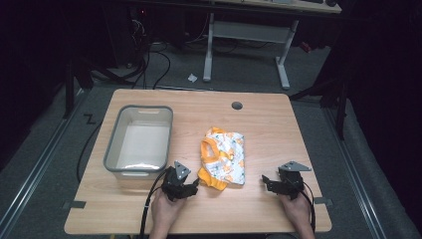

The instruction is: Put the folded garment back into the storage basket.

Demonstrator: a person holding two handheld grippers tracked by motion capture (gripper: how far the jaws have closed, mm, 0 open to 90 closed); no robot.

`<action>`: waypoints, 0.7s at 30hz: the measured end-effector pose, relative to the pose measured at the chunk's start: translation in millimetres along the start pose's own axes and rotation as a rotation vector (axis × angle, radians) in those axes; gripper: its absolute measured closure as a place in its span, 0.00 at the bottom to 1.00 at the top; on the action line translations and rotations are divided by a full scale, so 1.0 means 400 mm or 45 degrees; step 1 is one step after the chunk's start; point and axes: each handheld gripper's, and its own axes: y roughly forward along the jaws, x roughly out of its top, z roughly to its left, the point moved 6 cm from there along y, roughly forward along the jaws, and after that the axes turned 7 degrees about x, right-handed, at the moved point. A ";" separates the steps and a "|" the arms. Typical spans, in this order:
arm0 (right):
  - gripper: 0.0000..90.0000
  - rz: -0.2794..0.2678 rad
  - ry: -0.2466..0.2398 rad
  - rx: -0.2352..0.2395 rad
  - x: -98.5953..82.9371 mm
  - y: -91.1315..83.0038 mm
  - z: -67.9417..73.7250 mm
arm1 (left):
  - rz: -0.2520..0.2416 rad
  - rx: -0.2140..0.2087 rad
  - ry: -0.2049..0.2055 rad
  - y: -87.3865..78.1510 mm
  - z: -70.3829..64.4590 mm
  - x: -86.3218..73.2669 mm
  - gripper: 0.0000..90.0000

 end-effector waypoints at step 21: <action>0.27 0.000 0.001 -0.001 0.001 0.000 0.000 | 0.000 0.004 -0.002 -0.001 0.000 -0.001 0.35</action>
